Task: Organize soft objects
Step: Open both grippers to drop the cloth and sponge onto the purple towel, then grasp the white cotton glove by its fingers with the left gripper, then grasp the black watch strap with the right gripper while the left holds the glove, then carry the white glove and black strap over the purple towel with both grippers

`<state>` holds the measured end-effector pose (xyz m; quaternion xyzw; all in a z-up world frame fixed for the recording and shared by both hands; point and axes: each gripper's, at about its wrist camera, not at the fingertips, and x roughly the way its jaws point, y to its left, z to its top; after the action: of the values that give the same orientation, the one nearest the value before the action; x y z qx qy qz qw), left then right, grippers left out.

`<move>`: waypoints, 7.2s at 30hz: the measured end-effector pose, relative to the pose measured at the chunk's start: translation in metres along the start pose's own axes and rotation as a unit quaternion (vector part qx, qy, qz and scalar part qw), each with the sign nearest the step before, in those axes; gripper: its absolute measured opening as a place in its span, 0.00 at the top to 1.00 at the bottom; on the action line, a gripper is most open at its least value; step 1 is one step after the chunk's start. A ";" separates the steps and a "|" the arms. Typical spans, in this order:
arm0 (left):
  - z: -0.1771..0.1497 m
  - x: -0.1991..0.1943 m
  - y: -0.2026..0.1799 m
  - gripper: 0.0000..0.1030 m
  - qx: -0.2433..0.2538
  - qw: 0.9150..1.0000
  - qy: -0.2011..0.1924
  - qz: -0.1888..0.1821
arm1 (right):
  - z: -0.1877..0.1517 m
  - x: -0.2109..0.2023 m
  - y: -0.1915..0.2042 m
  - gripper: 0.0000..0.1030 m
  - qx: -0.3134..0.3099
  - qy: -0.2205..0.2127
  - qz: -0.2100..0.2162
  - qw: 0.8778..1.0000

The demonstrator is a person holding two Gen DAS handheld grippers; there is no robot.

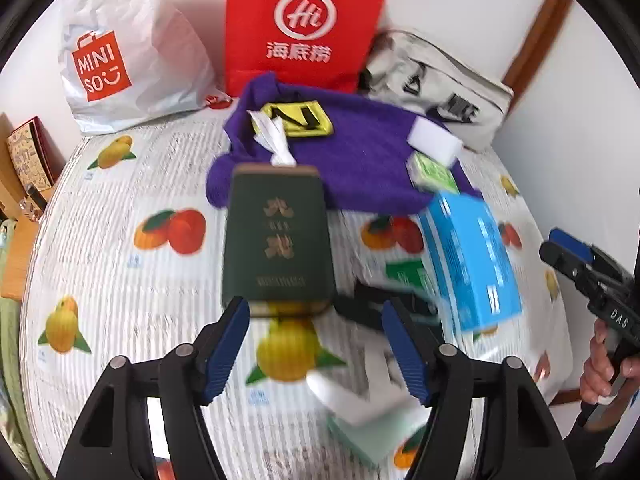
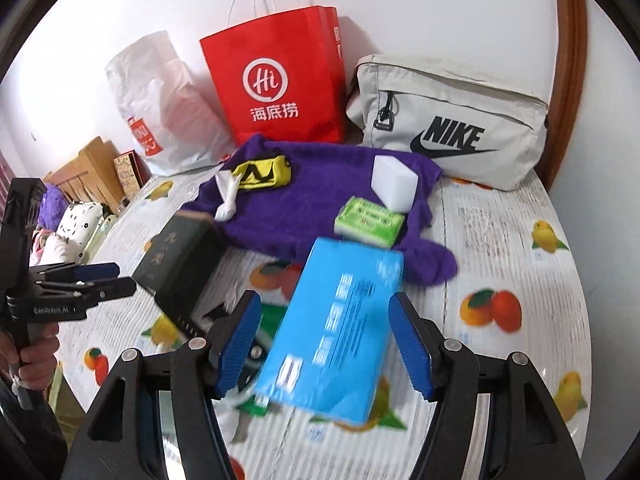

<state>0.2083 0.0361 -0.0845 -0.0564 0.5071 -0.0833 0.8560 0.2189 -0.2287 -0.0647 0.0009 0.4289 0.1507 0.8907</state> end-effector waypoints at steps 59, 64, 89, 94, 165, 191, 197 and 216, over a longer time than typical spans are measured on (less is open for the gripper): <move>-0.101 0.025 0.056 0.82 0.010 0.999 -0.005 0.034 | -0.089 0.010 0.087 0.36 -0.056 0.005 0.025 0.998; -0.095 0.026 0.069 0.82 -0.011 1.000 -0.008 0.018 | -0.081 0.028 0.101 0.39 -0.080 0.010 0.023 0.997; -0.077 0.034 0.086 0.79 -0.027 1.000 -0.009 -0.008 | -0.053 0.099 0.137 0.94 -0.156 0.050 -0.012 0.986; -0.081 0.031 0.082 0.79 -0.029 1.000 -0.011 -0.006 | -0.052 0.072 0.130 0.97 -0.131 0.031 0.012 0.991; -0.083 -0.004 0.039 0.81 -0.016 0.999 -0.026 0.008 | -0.155 0.033 0.055 0.55 -0.072 0.096 0.043 0.992; -0.080 -0.015 0.035 0.81 -0.016 0.999 -0.041 -0.014 | -0.135 -0.002 0.053 0.80 -0.042 0.051 0.019 0.998; -0.068 -0.025 0.030 0.81 -0.013 0.998 -0.054 -0.013 | -0.119 -0.021 0.048 0.80 -0.049 0.031 0.018 0.998; 0.012 -0.019 0.033 0.81 -0.025 0.998 -0.065 0.001 | -0.012 -0.011 0.013 0.80 -0.055 -0.031 0.019 0.998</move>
<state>0.2129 0.0726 -0.0688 -0.0821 0.4521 -0.0660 0.8857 0.1997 -0.2206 -0.0625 -0.0349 0.3924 0.1911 0.8990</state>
